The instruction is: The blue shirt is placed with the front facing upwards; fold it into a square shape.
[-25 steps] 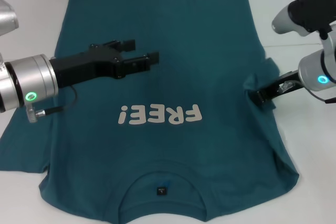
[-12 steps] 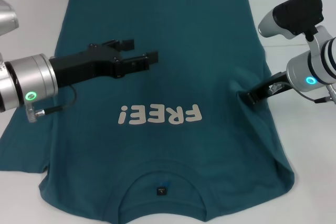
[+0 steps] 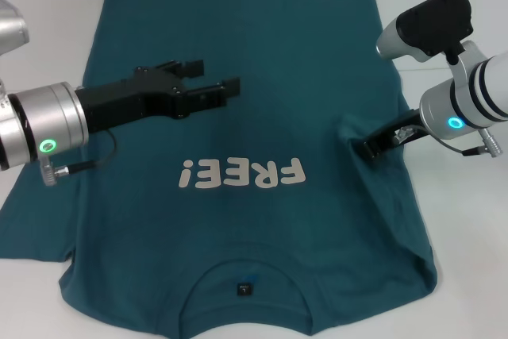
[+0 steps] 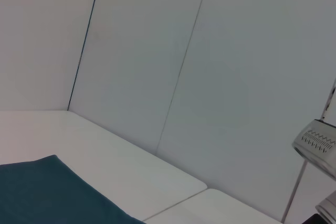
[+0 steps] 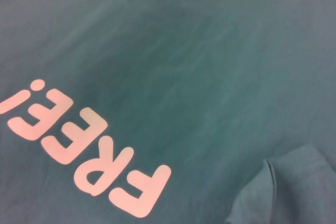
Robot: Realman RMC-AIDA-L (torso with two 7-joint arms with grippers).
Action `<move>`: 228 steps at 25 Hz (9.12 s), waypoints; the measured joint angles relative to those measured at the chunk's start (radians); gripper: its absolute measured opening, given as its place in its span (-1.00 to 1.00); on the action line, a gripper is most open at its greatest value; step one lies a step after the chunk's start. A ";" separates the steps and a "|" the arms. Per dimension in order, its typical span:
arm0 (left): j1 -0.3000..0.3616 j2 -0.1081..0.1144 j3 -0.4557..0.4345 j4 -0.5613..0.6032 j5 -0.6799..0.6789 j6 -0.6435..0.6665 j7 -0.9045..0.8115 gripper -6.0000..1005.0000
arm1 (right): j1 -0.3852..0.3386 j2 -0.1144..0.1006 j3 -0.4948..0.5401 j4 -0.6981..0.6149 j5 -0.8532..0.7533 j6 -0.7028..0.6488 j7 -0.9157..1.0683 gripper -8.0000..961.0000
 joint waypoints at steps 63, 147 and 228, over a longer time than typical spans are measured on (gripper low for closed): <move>0.016 -0.002 0.000 -0.055 -0.082 -0.076 0.012 0.74 | -0.334 -0.018 0.187 -0.013 0.985 0.005 -1.017 0.95; 0.187 0.002 -0.013 0.524 0.939 0.079 -1.129 0.62 | -0.345 -0.005 0.275 0.138 0.790 -0.330 -1.029 0.97; 0.180 0.011 -0.028 0.363 0.958 -0.098 -1.106 0.49 | -0.347 -0.003 0.275 0.163 0.791 -0.335 -1.025 0.97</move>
